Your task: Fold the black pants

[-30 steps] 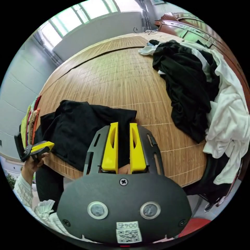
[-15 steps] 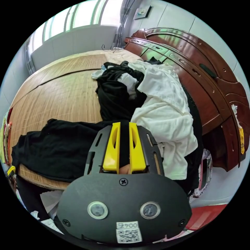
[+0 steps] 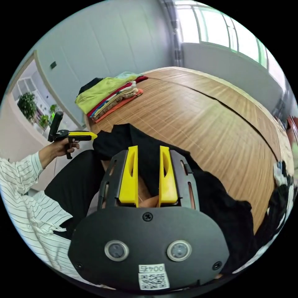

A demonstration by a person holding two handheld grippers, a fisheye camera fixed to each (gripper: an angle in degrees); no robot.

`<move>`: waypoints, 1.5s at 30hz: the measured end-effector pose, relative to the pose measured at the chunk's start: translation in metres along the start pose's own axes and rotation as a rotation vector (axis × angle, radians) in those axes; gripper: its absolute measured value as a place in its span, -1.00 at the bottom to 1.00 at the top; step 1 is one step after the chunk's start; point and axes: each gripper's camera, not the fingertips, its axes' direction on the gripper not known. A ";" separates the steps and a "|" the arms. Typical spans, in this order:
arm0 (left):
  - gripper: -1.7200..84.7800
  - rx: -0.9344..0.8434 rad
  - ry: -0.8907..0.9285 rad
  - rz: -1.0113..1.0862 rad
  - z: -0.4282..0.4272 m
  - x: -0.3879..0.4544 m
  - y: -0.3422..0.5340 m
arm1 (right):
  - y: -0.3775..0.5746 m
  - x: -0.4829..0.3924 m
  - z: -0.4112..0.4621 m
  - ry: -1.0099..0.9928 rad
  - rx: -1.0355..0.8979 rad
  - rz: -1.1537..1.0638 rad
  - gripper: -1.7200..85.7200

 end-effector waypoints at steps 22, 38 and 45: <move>-0.56 -0.151 -0.054 0.649 0.039 0.043 0.032 | -0.193 -0.187 0.283 0.013 -0.554 -0.581 -0.81; -0.90 -0.195 -0.233 0.837 0.055 0.159 0.083 | -0.185 -0.019 0.074 0.036 -0.109 -0.179 -0.88; -0.93 0.170 -0.584 0.936 -0.001 0.229 0.031 | -0.125 0.142 -0.125 -0.010 0.235 0.180 -0.87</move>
